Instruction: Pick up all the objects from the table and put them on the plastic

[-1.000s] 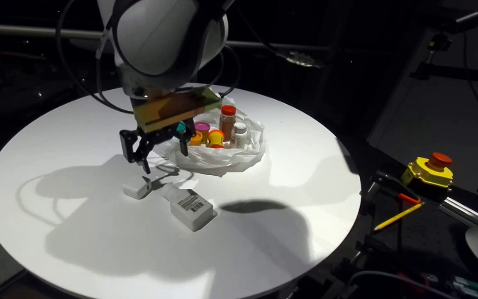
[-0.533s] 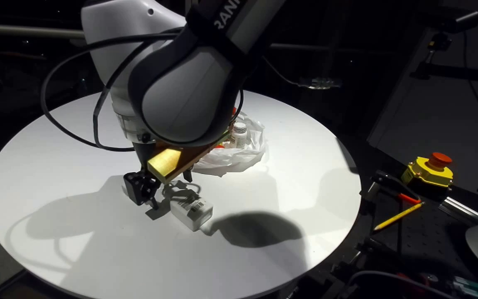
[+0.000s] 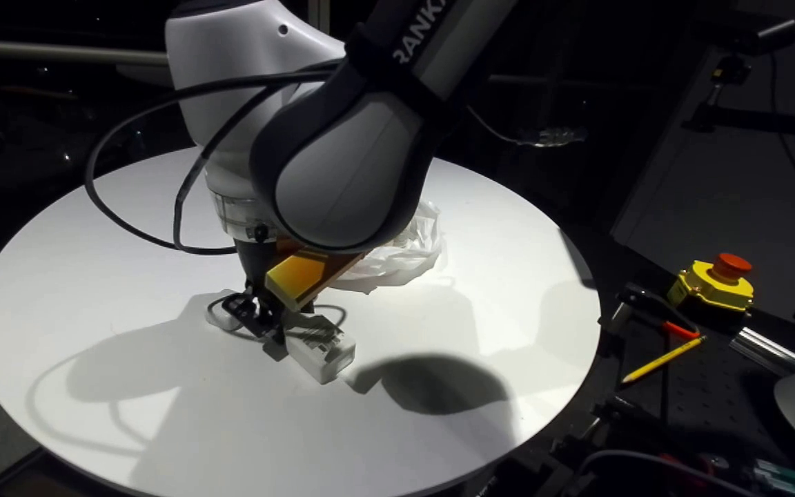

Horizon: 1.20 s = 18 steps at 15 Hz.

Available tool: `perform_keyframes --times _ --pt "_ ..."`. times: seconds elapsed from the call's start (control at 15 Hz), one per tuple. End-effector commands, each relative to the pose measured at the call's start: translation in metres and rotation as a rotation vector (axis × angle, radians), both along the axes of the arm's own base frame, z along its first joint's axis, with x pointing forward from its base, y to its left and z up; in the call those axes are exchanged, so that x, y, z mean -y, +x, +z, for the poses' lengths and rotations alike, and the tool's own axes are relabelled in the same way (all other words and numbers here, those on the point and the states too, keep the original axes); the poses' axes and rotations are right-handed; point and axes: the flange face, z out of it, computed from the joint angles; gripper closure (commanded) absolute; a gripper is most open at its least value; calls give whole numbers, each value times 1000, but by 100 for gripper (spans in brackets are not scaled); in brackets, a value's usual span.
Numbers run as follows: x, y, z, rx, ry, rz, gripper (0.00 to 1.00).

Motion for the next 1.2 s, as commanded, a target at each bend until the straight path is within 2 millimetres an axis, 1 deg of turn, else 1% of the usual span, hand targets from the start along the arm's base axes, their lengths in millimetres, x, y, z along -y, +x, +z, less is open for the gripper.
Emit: perform_keyframes --times 0.0,0.07,0.13,0.33,0.53,0.6,0.67,0.73,0.87,1.0,1.13 --pt "11 -13 27 33 -7 -11 81" --pt "15 -14 39 33 -12 -35 87" --pt "20 -15 49 41 -17 -51 89" --pt "37 -7 96 107 -23 -112 89" --pt "63 22 143 223 -19 -209 89" --pt "74 32 153 265 -23 -244 89" --pt "87 43 159 302 -29 -276 89" --pt "99 51 161 326 -37 -310 89" --pt "126 68 155 375 -74 -377 89" --pt "150 81 139 416 -125 -421 89" --pt "165 90 124 438 -176 -447 89"
